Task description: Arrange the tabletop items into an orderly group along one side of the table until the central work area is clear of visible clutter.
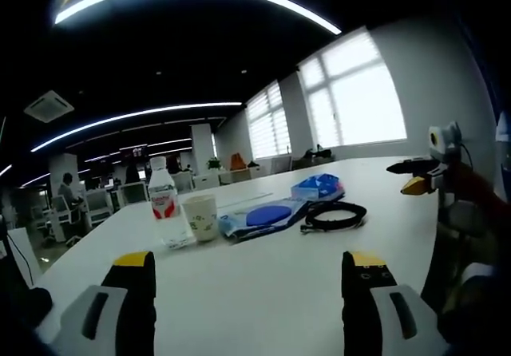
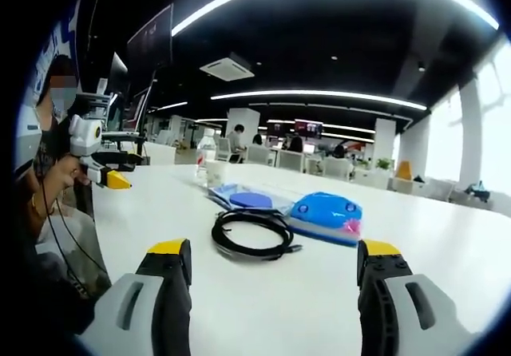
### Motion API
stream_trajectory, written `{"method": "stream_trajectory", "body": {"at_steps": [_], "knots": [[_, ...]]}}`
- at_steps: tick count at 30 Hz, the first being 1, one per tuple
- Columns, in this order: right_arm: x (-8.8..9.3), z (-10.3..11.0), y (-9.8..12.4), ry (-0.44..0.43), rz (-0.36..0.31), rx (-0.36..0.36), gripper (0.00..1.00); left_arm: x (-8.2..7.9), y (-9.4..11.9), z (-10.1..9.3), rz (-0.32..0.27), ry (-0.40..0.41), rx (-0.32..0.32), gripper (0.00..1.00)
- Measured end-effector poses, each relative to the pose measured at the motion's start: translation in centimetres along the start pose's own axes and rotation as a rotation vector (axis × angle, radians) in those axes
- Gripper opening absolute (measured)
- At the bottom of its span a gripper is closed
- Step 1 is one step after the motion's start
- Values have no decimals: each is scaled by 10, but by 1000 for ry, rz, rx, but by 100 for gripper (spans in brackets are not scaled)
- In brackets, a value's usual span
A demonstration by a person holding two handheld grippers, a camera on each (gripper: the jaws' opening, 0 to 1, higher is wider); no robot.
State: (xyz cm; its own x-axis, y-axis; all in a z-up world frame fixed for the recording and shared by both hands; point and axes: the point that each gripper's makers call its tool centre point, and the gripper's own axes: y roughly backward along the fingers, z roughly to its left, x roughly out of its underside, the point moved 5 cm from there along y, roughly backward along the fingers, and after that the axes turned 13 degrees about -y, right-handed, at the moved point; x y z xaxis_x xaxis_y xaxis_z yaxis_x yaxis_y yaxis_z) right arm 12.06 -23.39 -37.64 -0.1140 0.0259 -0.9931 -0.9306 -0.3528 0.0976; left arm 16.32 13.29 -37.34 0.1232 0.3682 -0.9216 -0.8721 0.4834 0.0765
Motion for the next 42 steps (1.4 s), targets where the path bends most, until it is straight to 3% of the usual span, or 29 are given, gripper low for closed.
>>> {"method": "stream_trajectory", "body": {"at_steps": [25, 42], "knots": [[-2, 3, -3, 6, 8, 12, 82, 10, 5, 1, 15, 11, 13, 94], [0, 1, -1, -11, 4, 14, 82, 8, 3, -4, 21, -3, 36, 92]]}}
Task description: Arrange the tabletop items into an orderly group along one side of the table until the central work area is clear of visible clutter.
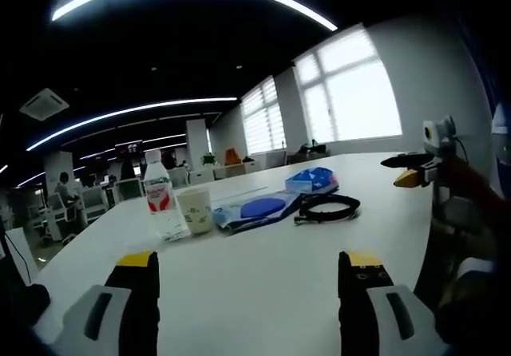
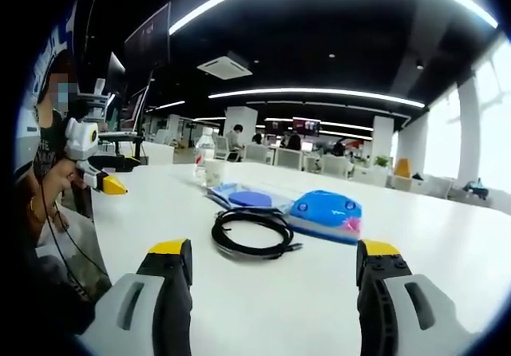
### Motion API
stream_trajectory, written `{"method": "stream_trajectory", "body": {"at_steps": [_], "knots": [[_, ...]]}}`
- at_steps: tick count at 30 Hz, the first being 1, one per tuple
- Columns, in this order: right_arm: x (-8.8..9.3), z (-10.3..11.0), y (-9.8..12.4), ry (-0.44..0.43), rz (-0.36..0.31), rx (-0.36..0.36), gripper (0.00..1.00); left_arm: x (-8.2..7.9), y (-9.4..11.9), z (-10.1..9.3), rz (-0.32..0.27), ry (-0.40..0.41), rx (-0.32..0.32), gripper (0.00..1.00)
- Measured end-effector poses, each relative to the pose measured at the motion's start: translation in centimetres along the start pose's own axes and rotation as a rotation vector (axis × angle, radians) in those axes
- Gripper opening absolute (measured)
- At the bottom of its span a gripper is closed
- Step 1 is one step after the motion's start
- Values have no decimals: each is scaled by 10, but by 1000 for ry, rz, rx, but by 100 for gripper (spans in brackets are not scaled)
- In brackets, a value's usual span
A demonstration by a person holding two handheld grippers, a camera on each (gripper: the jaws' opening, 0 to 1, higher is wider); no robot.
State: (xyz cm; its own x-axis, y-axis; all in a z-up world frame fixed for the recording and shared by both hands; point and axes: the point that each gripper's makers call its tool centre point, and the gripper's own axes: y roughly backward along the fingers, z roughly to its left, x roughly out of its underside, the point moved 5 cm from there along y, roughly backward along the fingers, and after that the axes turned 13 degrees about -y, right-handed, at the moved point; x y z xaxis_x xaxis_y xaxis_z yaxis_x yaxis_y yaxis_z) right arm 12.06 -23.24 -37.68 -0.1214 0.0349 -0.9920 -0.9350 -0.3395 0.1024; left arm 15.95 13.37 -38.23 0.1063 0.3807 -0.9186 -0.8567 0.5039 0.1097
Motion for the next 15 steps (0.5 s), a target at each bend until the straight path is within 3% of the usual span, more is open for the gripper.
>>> {"method": "stream_trajectory", "body": {"at_steps": [15], "knots": [[1, 0, -1, -1, 5, -6, 81, 2, 0, -1, 15, -1, -1, 90]]}}
